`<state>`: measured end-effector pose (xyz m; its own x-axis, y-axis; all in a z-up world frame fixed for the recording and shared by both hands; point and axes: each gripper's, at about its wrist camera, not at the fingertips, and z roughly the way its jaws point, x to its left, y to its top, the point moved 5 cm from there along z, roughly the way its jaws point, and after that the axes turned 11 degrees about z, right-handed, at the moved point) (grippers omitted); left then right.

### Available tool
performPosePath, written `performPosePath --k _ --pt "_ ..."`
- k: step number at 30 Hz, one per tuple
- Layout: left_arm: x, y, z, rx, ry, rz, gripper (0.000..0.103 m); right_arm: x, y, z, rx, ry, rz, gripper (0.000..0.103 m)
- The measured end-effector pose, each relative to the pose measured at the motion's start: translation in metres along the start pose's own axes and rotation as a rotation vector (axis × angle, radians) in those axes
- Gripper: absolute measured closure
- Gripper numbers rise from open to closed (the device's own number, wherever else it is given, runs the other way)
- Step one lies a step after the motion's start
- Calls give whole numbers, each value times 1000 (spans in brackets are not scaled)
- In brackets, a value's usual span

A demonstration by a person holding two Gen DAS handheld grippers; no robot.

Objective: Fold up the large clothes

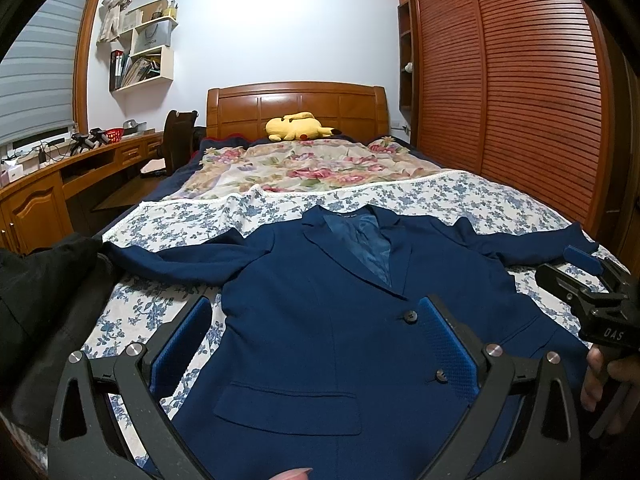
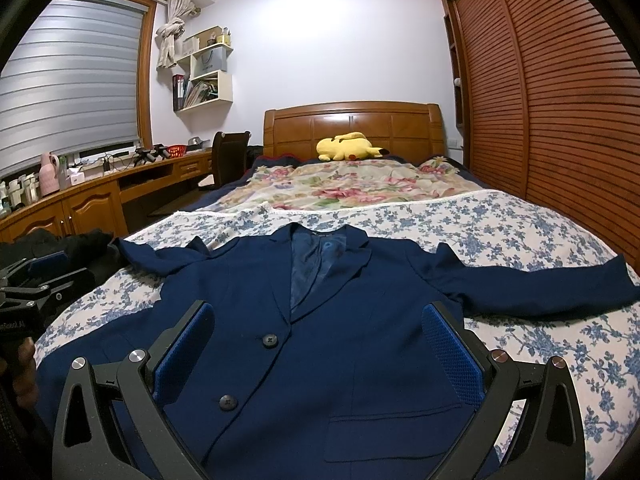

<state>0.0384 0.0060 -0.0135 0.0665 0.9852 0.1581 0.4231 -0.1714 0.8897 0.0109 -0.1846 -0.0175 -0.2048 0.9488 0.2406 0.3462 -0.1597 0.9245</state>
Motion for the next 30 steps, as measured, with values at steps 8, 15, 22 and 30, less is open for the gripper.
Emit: performPosePath --k 8,15,22,30 --pt "6 -4 2 33 -8 -7 0 5 -2 3 24 18 -13 0" --pt "15 -11 -9 48 10 -1 0 18 3 7 31 57 -43 0" --pt "33 -15 -16 51 44 7 0 25 4 16 62 97 -69 0" --pt "55 -25 -9 76 59 -6 0 30 11 37 71 126 -62 0"
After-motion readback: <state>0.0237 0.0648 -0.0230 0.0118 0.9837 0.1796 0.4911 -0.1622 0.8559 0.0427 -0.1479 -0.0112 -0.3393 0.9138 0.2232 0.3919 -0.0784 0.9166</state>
